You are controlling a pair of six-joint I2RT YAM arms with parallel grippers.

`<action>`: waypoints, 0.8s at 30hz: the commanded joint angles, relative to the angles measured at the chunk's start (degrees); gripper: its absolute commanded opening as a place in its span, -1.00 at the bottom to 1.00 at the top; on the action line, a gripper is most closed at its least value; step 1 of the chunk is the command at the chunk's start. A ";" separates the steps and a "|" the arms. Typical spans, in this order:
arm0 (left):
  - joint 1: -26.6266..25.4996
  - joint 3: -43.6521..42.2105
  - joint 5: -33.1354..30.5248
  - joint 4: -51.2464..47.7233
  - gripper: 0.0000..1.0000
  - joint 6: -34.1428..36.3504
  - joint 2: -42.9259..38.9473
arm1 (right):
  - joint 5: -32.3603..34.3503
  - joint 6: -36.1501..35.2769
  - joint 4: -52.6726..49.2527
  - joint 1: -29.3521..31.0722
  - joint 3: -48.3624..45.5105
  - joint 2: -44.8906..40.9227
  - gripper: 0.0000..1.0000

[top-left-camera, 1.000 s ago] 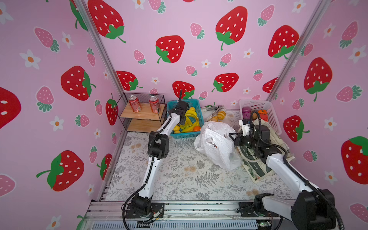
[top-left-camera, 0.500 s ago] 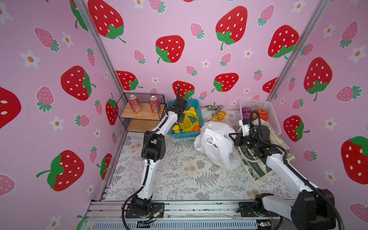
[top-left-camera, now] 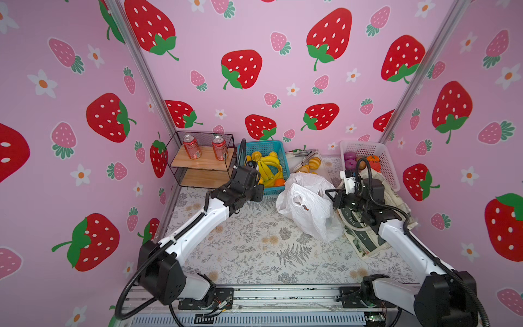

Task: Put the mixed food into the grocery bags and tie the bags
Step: 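Grasp the orange-yellow pear in the basket with the left gripper, then carry the pear with the left gripper into the white bag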

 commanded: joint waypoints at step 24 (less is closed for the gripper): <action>-8.31 18.13 27.33 -12.19 -0.14 33.06 14.53 | -2.18 0.74 1.08 -0.38 0.29 -0.46 -0.98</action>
